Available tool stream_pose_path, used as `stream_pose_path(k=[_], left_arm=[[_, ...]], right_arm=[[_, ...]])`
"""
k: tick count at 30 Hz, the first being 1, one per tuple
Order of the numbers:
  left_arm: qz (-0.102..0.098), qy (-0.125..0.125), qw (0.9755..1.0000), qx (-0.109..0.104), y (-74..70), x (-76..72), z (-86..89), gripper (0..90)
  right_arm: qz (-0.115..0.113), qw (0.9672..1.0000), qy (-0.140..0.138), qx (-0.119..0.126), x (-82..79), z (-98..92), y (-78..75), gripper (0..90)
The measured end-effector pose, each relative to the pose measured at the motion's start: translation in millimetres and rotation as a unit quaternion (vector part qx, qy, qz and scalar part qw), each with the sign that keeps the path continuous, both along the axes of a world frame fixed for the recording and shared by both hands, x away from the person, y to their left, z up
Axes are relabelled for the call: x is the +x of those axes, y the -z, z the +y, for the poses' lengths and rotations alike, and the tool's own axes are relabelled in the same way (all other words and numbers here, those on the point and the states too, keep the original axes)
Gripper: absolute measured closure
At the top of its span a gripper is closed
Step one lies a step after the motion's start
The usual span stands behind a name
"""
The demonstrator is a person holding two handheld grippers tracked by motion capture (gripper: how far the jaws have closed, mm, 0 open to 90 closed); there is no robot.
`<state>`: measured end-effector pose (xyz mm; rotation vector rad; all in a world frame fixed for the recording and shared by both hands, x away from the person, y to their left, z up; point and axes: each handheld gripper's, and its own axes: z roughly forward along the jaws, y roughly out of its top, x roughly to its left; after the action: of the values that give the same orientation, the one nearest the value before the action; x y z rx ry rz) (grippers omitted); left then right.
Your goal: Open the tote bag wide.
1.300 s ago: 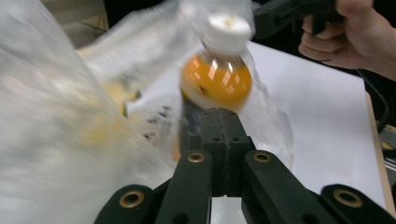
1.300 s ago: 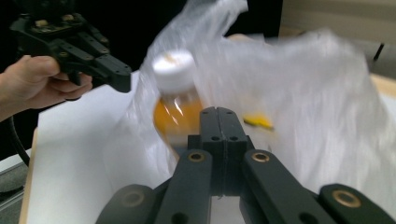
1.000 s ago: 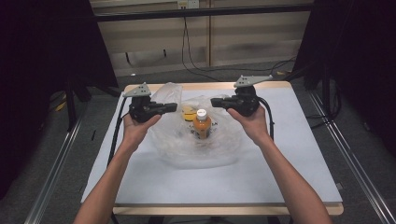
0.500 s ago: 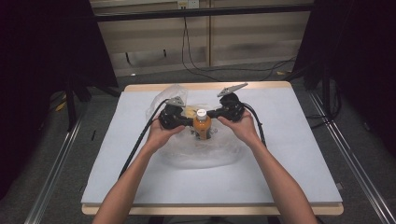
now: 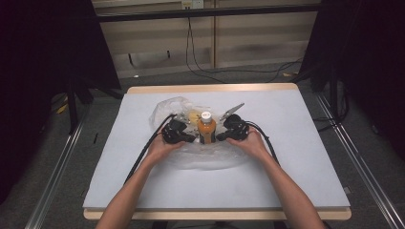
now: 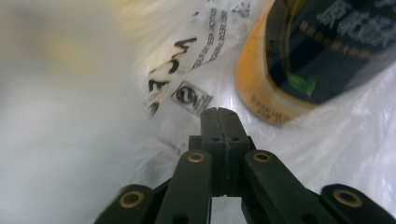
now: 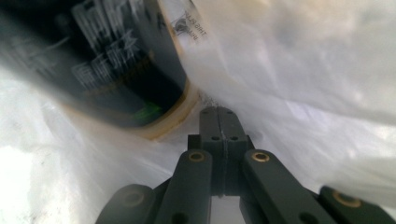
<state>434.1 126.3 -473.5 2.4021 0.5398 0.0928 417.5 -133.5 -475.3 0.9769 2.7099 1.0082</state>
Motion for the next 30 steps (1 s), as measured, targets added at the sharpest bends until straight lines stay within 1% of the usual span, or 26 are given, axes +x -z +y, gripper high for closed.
stream_pose_path(k=[1, 2, 3, 4, 5, 6, 7, 8, 9, 10, 12, 13, 14, 15, 16, 17, 18, 19, 20, 21, 22, 23, 26, 28, 29, 30], left_arm=[[-0.001, 0.003, 1.0000, 0.006, -0.6, -0.3, 1.7, 90.0], [-0.002, -0.002, 1.0000, 0.004, -0.8, -1.4, 2.4, 90.0], [-0.001, 0.000, 1.0000, 0.010, -1.4, -1.8, 3.9, 90.0], [-0.001, -0.001, 1.0000, 0.006, -1.2, -2.8, 4.7, 90.0], [0.000, -0.004, 1.0000, 0.006, -1.1, -3.8, 6.0, 90.0], [-0.004, -0.002, 0.9999, 0.014, -1.7, -3.7, 7.9, 90.0], [0.002, -0.018, 0.9998, 0.007, -1.0, -6.1, 8.1, 90.0], [-0.001, -0.007, 0.9997, 0.023, -3.0, -5.1, 10.2, 90.0], [-0.003, 0.018, 0.9993, 0.033, -4.3, -2.2, 12.6, 90.0], [-0.003, -0.024, 0.9996, 0.014, -1.7, -6.6, 11.3, 90.0], [0.000, -0.018, 0.9997, 0.018, -2.8, -5.2, 14.0, 90.0], [-0.004, -0.008, 0.9994, 0.034, -4.3, -3.8, 16.6, 90.0], [-0.001, -0.017, 0.9996, 0.023, -3.4, -4.2, 17.2, 90.0], [-0.009, -0.013, 0.9995, 0.025, -3.4, -3.0, 19.2, 90.0], [0.004, -0.029, 0.9994, 0.021, -3.3, -5.4, 21.0, 90.0], [0.004, -0.029, 0.9993, 0.023, -3.5, -5.5, 23.7, 90.0], [-0.008, -0.020, 0.9993, 0.030, -4.2, -3.3, 27.7, 90.0], [-0.011, -0.013, 0.9992, 0.037, -4.9, -2.3, 31.6, 90.0], [-0.016, -0.022, 0.9989, 0.038, -5.2, -2.8, 34.9, 90.0], [-0.014, -0.025, 0.9989, 0.038, -5.3, -3.0, 38.8, 90.0], [-0.016, 0.012, 0.9983, 0.055, -6.8, 1.4, 44.0, 90.0], [-0.011, -0.032, 0.9987, 0.038, -5.5, -3.5, 45.9, 90.0], [-0.005, -0.036, 0.9986, 0.038, -5.3, -4.8, 53.8, 90.0], [-0.012, -0.038, 0.9983, 0.043, -5.7, -6.1, 57.4, 90.0], [-0.022, -0.025, 0.9981, 0.051, -6.6, -5.0, 59.6, 90.0], [-0.015, -0.045, 0.9976, 0.050, -6.7, -8.5, 60.8, 90.0]], right_arm=[[0.001, 1.0000, -0.002, -0.006, -0.9, -1.8, -0.9, 90.0], [0.005, 0.9999, 0.000, -0.012, -2.1, -4.1, -1.9, 90.0], [0.005, 0.9998, -0.001, -0.019, -2.9, -6.8, -2.8, 90.0], [0.006, 0.9997, -0.002, -0.025, -4.4, -9.9, -3.6, 90.0], [0.009, 0.9996, 0.001, -0.026, -5.8, -13.4, -4.4, 90.0], [0.010, 0.9996, 0.002, -0.027, -7.0, -17.6, -4.6, 90.0], [0.010, 0.9995, 0.002, -0.030, -8.2, -22.4, -4.8, 90.0], [0.014, 0.9994, 0.006, -0.030, -9.9, -27.3, -5.1, 90.0], [0.014, 0.9994, 0.007, -0.032, -11.0, -32.8, -5.3, 90.0], [0.017, 0.9993, 0.007, -0.032, -12.1, -38.1, -5.5, 90.0], [0.019, 0.9990, 0.009, -0.039, -15.0, -47.1, -6.5, 90.0], [0.020, 0.9988, 0.008, -0.045, -16.6, -51.0, -7.3, 90.0], [0.025, 0.9984, 0.009, -0.049, -18.7, -53.9, -8.3, 90.0], [0.022, 0.9981, 0.007, -0.058, -20.2, -56.8, -9.1, 90.0], [0.022, 0.9976, 0.008, -0.065, -22.3, -59.6, -9.9, 90.0], [0.022, 0.9974, 0.007, -0.068, -24.3, -62.3, -10.5, 90.0], [0.023, 0.9973, 0.008, -0.070, -26.6, -65.0, -10.7, 90.0], [0.020, 0.9972, 0.006, -0.072, -28.3, -68.1, -10.7, 90.0], [0.020, 0.9971, 0.006, -0.074, -30.5, -70.3, -10.9, 90.0], [0.020, 0.9968, 0.003, -0.077, -32.1, -72.3, -11.4, 90.0], [0.025, 0.9962, 0.000, -0.084, -33.7, -73.7, -12.5, 90.0], [0.028, 0.9955, -0.002, -0.091, -35.8, -74.1, -13.5, 90.0], [0.023, 0.9935, -0.018, -0.110, -41.7, -73.9, -15.3, 90.0], [0.030, 0.9924, -0.029, -0.115, -45.6, -73.7, -16.5, 90.0], [0.034, 0.9917, -0.034, -0.119, -47.7, -74.0, -17.3, 90.0], [0.035, 0.9914, -0.039, -0.120, -49.3, -74.7, -17.4, 90.0]])
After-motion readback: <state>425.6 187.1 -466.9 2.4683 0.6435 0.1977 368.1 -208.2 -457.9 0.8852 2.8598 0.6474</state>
